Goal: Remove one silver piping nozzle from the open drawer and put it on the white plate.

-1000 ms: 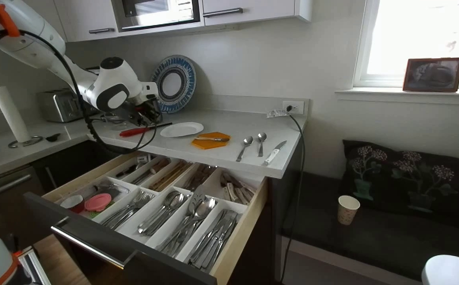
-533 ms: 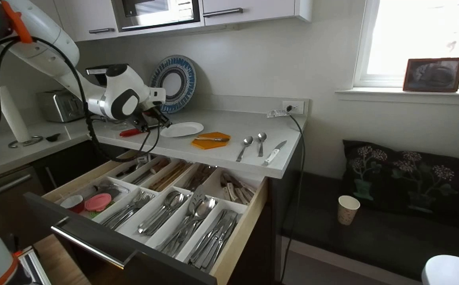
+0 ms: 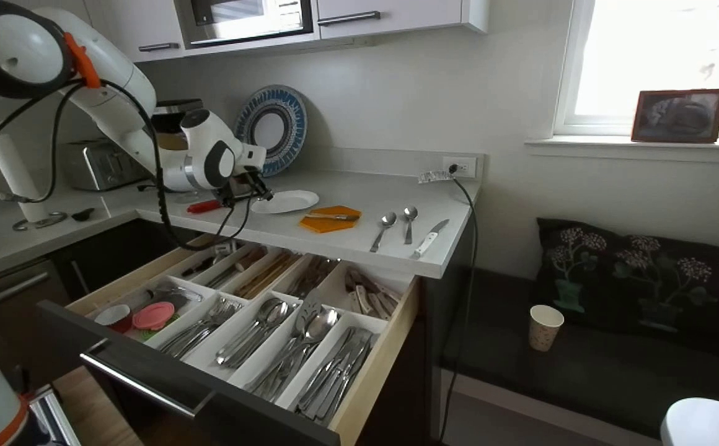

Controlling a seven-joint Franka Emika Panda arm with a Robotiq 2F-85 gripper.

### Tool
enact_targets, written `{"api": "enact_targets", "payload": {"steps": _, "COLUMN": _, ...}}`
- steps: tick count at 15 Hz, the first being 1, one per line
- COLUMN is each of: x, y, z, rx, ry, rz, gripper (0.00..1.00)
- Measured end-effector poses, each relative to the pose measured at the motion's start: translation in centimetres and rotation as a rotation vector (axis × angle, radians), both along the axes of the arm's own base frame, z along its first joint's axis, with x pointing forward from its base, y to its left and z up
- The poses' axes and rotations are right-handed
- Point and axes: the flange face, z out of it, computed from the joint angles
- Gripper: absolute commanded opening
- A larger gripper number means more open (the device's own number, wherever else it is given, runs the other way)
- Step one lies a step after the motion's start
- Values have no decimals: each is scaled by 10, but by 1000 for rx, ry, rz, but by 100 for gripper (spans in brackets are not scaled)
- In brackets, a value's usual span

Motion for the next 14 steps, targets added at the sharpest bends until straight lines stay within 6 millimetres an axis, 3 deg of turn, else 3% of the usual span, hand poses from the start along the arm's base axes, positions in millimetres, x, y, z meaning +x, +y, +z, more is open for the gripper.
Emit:
{"api": "enact_targets", "payload": {"steps": 4, "x": 25, "y": 48, "z": -17, "rx": 35, "ry": -6, "rz": -41, "gripper": 7}}
{"api": "enact_targets", "payload": {"steps": 7, "x": 36, "y": 71, "z": -29, "rx": 34, "ry": -8, "rz": -50, "gripper": 7}}
{"api": "enact_targets", "payload": {"steps": 14, "x": 51, "y": 66, "z": -23, "rx": -24, "ry": -9, "rz": -81, "gripper": 7}}
